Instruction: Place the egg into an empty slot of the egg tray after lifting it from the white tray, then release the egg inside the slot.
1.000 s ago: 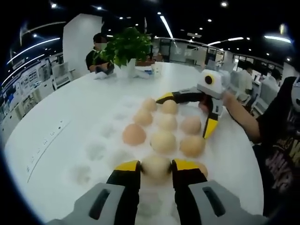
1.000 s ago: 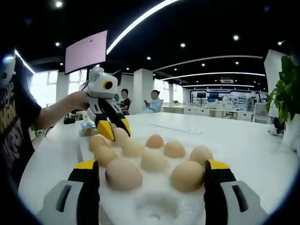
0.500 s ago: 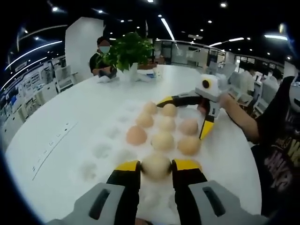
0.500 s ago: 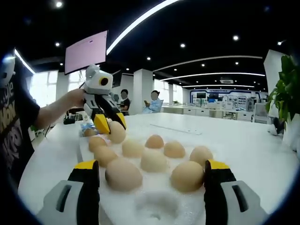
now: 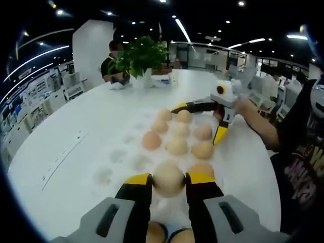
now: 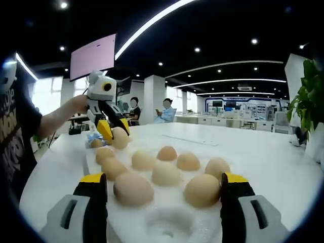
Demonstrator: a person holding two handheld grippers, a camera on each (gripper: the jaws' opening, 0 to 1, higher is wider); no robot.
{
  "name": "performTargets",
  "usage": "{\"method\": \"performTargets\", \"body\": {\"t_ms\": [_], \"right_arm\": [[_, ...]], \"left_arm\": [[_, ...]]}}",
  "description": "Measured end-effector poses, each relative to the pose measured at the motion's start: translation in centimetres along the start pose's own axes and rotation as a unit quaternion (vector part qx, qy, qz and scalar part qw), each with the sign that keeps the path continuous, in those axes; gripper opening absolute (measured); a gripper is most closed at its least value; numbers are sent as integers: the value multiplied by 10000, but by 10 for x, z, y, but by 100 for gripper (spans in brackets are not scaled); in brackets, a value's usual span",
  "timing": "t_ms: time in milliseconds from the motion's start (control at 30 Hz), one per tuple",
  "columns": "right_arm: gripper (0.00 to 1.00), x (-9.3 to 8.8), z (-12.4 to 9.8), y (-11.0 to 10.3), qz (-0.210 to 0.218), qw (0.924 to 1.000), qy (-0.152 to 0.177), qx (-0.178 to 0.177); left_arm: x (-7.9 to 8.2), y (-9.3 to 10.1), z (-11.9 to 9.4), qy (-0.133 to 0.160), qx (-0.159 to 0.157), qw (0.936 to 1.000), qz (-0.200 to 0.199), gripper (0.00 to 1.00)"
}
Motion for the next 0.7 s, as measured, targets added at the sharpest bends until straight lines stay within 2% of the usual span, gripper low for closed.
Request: {"method": "performTargets", "body": {"t_ms": [267, 700], "right_arm": [[97, 0, 0, 0, 1, 10000, 15, 3], [97, -1, -1, 0, 1, 10000, 35, 5]], "left_arm": [[-9, -5, -15, -51, 124, 9999, -60, 26], [-14, -8, -35, -55, 279, 9996, -26, 26]]}}
Point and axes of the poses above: the point that each gripper's makers call its tool centre point, and the gripper's own axes: z roughly forward along the fingers, y roughly to its right, x roughly out of its top, the point moved 8 cm from there along -z, roughly backward along the fingers, and after that the axes turned 8 degrees about z, right-handed, at the moved point
